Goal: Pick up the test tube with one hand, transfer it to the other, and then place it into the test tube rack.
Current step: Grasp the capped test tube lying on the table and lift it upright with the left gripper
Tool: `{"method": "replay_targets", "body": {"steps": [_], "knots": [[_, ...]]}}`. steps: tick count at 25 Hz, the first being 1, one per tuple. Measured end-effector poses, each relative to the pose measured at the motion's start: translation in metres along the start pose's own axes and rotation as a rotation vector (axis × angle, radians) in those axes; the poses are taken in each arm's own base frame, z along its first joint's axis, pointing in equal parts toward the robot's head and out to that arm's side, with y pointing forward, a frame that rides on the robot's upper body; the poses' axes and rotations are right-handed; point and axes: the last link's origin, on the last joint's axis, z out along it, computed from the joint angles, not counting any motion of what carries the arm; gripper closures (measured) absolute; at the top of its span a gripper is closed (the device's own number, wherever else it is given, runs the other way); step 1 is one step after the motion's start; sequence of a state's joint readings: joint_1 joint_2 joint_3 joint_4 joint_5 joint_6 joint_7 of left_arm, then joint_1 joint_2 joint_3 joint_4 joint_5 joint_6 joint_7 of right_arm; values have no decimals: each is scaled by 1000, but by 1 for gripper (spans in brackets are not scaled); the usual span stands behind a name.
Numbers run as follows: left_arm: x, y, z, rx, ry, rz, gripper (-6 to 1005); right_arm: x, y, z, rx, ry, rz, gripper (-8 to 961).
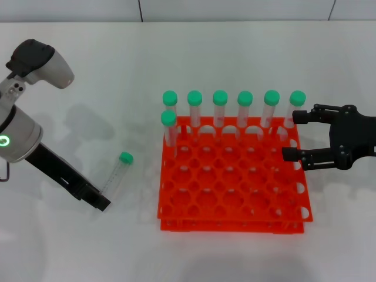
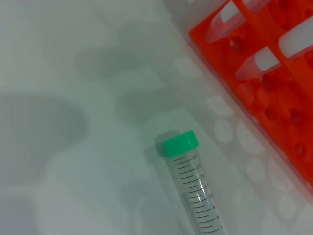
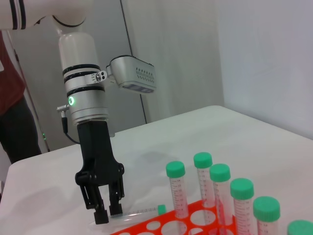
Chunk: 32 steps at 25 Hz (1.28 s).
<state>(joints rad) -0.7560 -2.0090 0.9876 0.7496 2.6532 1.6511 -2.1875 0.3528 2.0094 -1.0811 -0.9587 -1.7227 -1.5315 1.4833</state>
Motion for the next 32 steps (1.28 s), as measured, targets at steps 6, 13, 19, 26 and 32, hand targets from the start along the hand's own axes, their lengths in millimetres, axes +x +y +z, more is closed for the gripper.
{"method": "replay_targets", "body": {"steps": [6,13,19,26,32], "knots": [[2,0,0,4,-3,6,632,0,0,0,0,0,0,98],[2,0,0,8,1,3,652,0,0,0,2,0,0,103],[2,0,0,10,-1,4,694,0,0,0,3,0,0,106],[2,0,1,7,-5,3,741,-1,-1,0,4,-2,-2,111],[1,0,1,4,-7,0,763,-2,-1,0,4,-9,-2,114]]}}
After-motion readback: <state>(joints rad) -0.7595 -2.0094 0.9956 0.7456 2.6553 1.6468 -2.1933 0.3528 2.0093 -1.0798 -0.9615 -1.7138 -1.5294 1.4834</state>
